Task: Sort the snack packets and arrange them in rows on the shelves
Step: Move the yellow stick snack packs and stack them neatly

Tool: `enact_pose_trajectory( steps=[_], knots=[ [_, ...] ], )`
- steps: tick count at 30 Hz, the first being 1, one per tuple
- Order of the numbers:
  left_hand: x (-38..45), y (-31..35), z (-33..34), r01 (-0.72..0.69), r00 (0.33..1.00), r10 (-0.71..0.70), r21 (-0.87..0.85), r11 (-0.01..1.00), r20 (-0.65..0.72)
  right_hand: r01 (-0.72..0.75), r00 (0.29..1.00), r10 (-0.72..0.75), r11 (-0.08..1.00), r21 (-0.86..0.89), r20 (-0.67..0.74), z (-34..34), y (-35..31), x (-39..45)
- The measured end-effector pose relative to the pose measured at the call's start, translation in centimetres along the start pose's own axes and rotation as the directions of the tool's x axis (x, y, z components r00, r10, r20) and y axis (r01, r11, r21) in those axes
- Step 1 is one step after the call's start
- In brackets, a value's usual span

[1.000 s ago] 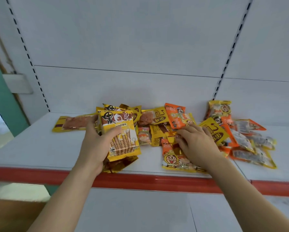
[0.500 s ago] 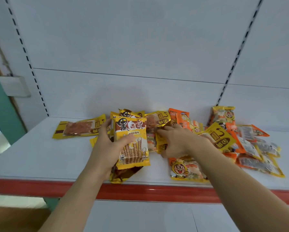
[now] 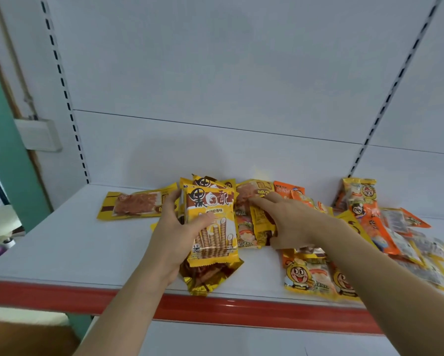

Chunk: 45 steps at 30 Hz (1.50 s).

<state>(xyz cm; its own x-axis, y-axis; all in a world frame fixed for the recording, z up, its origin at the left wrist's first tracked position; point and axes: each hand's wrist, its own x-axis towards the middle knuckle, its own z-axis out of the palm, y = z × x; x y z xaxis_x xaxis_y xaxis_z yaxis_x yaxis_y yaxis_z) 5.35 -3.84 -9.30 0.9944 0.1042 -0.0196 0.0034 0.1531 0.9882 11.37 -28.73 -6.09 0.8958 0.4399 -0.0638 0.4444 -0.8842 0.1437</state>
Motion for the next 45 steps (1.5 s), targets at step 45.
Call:
enact_pose_trajectory(
  steps=[45],
  knots=[
    [-4.9,-0.6,17.0,-0.072,0.914,0.047,0.047,0.996,0.403,-0.019,0.553,0.813,0.232,0.973,-0.183,-0.8,-1.1,-12.0]
  ],
)
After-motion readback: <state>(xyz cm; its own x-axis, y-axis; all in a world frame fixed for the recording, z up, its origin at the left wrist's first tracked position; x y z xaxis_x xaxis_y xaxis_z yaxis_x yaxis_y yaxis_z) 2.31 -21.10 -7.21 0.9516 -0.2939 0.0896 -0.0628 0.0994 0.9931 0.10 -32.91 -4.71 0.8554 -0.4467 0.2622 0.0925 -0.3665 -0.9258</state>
